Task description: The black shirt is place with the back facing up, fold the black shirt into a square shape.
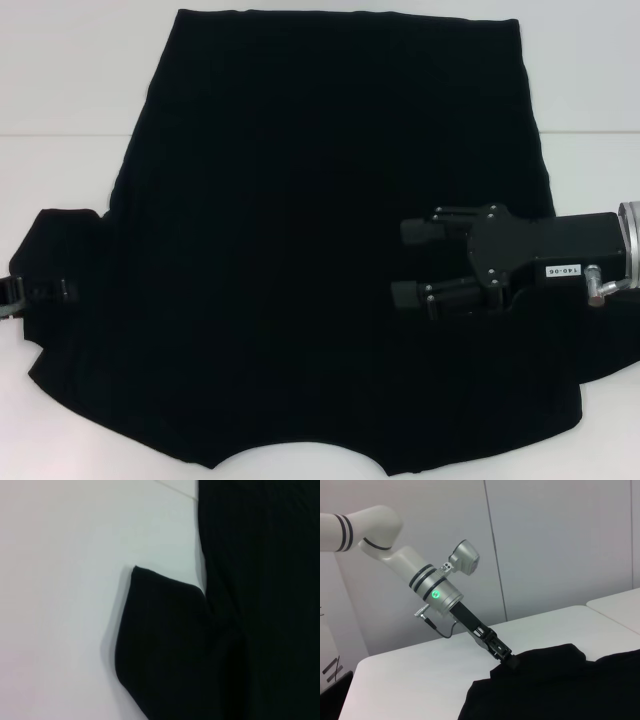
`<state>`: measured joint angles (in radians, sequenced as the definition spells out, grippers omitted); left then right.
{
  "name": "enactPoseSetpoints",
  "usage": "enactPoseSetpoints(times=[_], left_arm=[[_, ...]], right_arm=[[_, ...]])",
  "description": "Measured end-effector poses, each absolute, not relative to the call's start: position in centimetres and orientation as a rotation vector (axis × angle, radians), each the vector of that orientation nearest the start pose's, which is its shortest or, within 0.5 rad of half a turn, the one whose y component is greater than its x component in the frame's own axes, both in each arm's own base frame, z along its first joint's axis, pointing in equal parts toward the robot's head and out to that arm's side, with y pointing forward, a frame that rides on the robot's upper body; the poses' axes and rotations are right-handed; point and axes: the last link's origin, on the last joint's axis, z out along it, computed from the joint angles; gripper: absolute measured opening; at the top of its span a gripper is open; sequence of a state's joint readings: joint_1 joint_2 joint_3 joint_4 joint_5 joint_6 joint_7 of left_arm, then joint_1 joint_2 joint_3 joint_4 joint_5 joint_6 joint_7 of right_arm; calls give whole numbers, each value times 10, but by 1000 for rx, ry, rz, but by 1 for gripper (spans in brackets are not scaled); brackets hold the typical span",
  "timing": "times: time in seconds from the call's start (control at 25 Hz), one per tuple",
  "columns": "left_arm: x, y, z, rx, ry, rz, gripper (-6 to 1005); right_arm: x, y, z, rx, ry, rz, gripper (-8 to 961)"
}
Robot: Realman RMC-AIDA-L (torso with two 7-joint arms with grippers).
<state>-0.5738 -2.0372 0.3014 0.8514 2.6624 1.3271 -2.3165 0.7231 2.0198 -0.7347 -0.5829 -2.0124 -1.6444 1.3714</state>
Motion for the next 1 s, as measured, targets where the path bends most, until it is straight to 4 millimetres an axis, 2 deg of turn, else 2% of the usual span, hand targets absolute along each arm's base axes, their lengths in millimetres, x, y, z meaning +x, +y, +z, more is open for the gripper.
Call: enactPoseSetpoints(times=[0.04, 0.28, 0.48, 0.92, 1.0], left_arm=[[-363, 346, 82, -1860, -1710, -248, 903], [-367, 351, 84, -1834, -1669, -226, 715], [-368, 351, 84, -1840, -1657, -219, 444], [-370, 355, 88, -1807, -1623, -222, 204], [-371, 357, 89, -1800, -1612, -222, 79]], right_arm=[[204, 361, 3, -2937, 370, 721, 912], [203, 362, 3, -2933, 369, 732, 913], [203, 362, 3, -2934, 369, 733, 914], [204, 362, 5, -2915, 381, 751, 912], [204, 361, 4, -2908, 389, 764, 912]])
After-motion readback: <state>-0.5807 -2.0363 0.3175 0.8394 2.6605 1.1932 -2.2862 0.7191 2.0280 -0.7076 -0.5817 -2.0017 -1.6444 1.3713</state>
